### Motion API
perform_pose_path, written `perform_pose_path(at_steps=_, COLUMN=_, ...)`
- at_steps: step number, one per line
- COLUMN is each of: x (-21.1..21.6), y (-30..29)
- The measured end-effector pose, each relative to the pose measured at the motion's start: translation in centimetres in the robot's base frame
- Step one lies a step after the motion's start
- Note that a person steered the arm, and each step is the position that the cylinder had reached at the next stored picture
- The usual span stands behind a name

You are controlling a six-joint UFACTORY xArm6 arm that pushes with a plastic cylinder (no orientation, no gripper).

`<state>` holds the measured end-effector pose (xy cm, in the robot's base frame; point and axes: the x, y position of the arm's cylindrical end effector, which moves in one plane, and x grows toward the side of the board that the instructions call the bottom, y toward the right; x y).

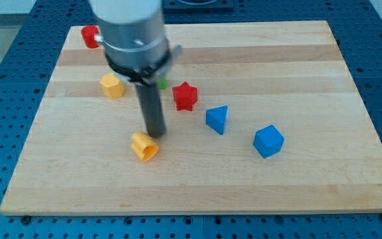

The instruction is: Move the yellow heart to the bottom right

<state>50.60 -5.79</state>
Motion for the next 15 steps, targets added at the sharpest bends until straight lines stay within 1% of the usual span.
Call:
perform_pose_path(at_steps=1, x=-1.0, y=-2.6)
perform_pose_path(at_steps=2, x=-0.6, y=-6.7)
perform_pose_path(at_steps=3, x=1.9, y=-6.7)
perform_pose_path(at_steps=4, x=3.6, y=-0.6)
perform_pose_path(at_steps=5, x=3.6, y=8.2)
perform_pose_path(at_steps=6, x=1.9, y=6.5)
perform_pose_path(at_steps=7, x=-0.8, y=9.2)
perform_pose_path(at_steps=9, x=3.4, y=15.2)
perform_pose_path(at_steps=10, x=3.8, y=11.1)
perform_pose_path(at_steps=11, x=4.8, y=8.9)
perform_pose_path(at_steps=13, x=6.2, y=21.7)
perform_pose_path(at_steps=14, x=6.1, y=20.2)
perform_pose_path(at_steps=15, x=7.6, y=18.7)
